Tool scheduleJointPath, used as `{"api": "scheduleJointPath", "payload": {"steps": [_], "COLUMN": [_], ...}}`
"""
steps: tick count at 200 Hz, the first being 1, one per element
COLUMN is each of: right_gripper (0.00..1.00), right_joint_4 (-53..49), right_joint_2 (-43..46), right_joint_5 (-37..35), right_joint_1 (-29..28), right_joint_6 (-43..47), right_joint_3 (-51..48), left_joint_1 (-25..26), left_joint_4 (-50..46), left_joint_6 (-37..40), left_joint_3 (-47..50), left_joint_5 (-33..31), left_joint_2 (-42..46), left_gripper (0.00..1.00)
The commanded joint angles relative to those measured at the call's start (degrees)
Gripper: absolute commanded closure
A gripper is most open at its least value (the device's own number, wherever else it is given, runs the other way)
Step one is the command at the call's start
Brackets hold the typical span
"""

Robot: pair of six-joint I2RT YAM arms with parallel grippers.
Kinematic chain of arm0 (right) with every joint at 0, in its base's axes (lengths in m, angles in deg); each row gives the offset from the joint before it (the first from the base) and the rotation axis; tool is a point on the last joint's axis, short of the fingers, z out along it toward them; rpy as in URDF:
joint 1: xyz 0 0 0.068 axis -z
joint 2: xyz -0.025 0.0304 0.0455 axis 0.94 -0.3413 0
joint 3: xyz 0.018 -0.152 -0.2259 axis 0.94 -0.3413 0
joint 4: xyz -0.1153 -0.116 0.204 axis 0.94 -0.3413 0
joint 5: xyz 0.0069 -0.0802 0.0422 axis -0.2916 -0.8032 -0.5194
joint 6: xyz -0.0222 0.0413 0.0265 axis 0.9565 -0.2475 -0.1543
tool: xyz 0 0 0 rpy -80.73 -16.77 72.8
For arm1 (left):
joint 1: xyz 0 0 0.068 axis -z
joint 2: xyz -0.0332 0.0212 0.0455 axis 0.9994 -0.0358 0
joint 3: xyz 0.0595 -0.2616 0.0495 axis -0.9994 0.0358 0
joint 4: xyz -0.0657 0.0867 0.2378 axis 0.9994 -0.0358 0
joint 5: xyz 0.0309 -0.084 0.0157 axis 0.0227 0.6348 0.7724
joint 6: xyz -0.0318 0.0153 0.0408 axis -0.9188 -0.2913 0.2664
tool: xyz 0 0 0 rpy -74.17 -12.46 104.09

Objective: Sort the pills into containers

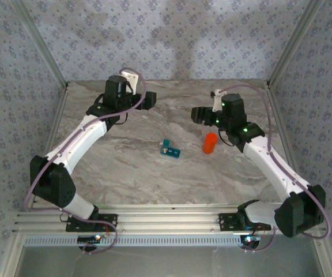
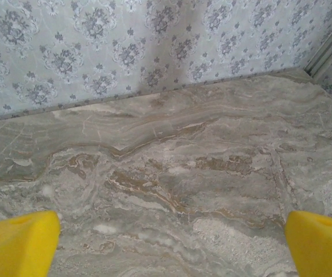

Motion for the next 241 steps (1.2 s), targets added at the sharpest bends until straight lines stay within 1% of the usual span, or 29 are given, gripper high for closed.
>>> {"api": "scheduleJointPath", "payload": {"steps": [1, 10, 34, 64, 77, 96, 132, 140, 156, 201, 241], "right_gripper": [0.21, 0.22, 0.23, 0.23, 0.23, 0.23, 0.24, 0.25, 0.25, 0.25, 0.26], "right_joint_4": [-9.6, -10.7, -11.6, -12.9, -12.9, -12.7, -12.4, -12.7, -12.8, -12.5, -12.3], "right_joint_2": [-5.0, -7.3, -11.3, -15.4, -17.0, -20.3, -25.6, -26.4, -27.8, -29.6, -31.0], "right_joint_5": [10.2, 12.0, 11.9, 6.6, 2.4, 0.0, -0.7, -1.0, -0.9, -0.1, 0.9], "right_joint_1": [-2.9, -4.2, -7.6, -9.8, -10.6, -10.7, -11.1, -11.2, -11.2, -11.3, -11.5], "right_joint_6": [-1.0, -1.0, -1.5, -3.7, -4.7, -5.3, -5.7, -5.9, -5.6, -5.5, -5.2], "right_joint_3": [2.7, 3.5, 3.5, 2.4, 1.6, 1.7, 3.3, 3.6, 4.1, 4.9, 5.9], "left_joint_1": [-0.5, -0.8, -1.6, -2.3, -2.4, -2.4, -2.4, -2.4, -2.3, -1.8, 0.0], "left_joint_4": [-0.8, -2.0, -4.0, -6.4, -7.9, -9.5, -11.6, -12.1, -13.6, -18.7, -20.4], "left_joint_6": [1.6, 2.1, 2.7, 3.0, 3.6, 4.0, 3.5, 3.2, 2.5, 0.8, 0.6], "left_joint_3": [-0.4, -0.7, -0.8, -0.8, -1.3, -2.0, -3.0, -3.4, -4.8, -9.5, -11.6], "left_joint_5": [1.8, 2.1, 2.1, 2.8, 3.5, 4.5, 5.4, 5.9, 7.4, 10.9, 12.3], "left_joint_2": [-1.7, -2.3, -3.7, -5.9, -6.9, -8.5, -11.1, -11.8, -13.4, -18.8, -22.0], "left_gripper": [0.01, 0.01, 0.01, 0.01, 0.01, 0.05, 0.13, 0.18, 0.34, 1.00, 1.00]}}
